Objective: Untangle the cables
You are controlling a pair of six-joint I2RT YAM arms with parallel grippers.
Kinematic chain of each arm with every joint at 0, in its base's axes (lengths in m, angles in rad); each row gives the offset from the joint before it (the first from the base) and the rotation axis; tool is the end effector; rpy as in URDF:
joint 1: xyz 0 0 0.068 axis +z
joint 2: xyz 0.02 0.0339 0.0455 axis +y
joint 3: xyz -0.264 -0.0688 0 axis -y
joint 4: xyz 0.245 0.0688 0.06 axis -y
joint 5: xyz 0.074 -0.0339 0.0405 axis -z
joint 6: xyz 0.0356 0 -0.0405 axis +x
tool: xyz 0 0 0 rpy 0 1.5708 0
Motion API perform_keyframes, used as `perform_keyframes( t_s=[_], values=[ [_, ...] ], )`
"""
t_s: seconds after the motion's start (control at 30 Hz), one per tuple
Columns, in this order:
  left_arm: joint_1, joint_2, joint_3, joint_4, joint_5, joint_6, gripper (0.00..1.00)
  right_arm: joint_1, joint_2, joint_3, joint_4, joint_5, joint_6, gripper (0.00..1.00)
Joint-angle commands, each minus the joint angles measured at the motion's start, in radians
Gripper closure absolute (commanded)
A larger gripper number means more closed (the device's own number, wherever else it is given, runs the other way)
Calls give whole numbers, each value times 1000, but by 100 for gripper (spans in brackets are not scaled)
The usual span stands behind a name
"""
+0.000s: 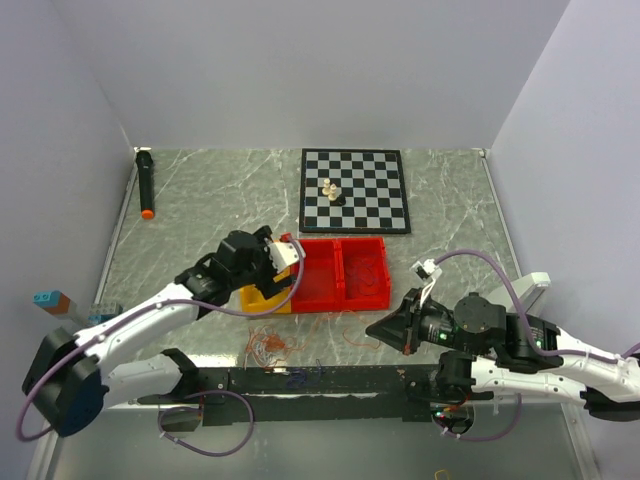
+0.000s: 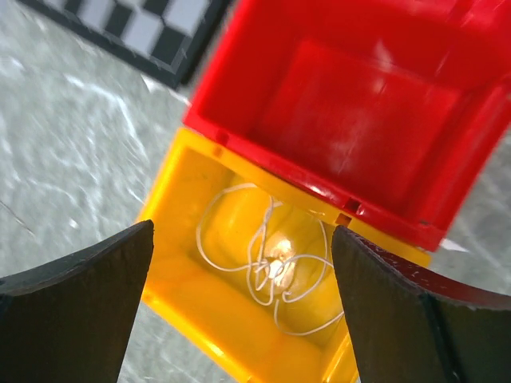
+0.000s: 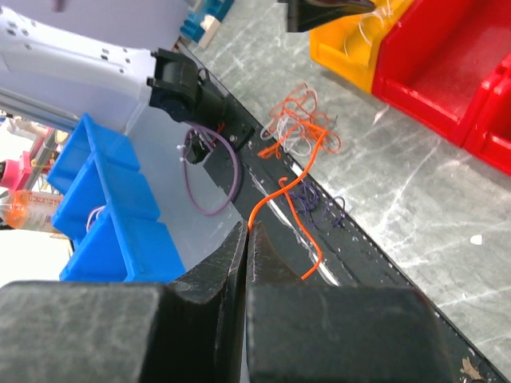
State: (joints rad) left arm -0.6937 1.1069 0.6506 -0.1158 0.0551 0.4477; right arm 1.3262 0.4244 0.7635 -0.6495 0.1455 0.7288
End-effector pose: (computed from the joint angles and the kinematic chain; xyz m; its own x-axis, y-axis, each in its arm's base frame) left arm 0.1835 -0.1552 0.2362 -0.0835 0.6316 -0.7708 0.7878 0.5155 0.3371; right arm 0.0279 0.0905 0.3269 -0.6722 0.0277 -0.7398 -0.6419 0.4760 0.6011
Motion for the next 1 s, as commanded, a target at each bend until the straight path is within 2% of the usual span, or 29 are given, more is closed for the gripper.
perform_keyframes(
  t_s=[0.0,0.07,0.2,0.33,0.57,0.7,0.83,0.97],
  values=[
    [29,-129,83,-119,129,23,3,5,48,100,42,23,-52,100],
    [42,-185,101,-177,207,49,3,5,89,135,40,26,-72,100],
    [48,-297,113,-416,483,195,3,7,161,201,21,37,-107,100],
    [46,-360,78,-512,679,237,3,5,195,272,28,45,-141,100],
    [45,-283,165,-459,871,102,4,4,324,381,82,-20,-201,100],
    [39,-197,222,-574,1012,143,3,4,393,430,108,-40,-232,100],
    [36,-194,228,-749,1020,303,1,5,402,465,99,-27,-262,100],
    [36,-189,235,-901,974,471,10,5,405,505,61,-12,-290,100]
  ],
)
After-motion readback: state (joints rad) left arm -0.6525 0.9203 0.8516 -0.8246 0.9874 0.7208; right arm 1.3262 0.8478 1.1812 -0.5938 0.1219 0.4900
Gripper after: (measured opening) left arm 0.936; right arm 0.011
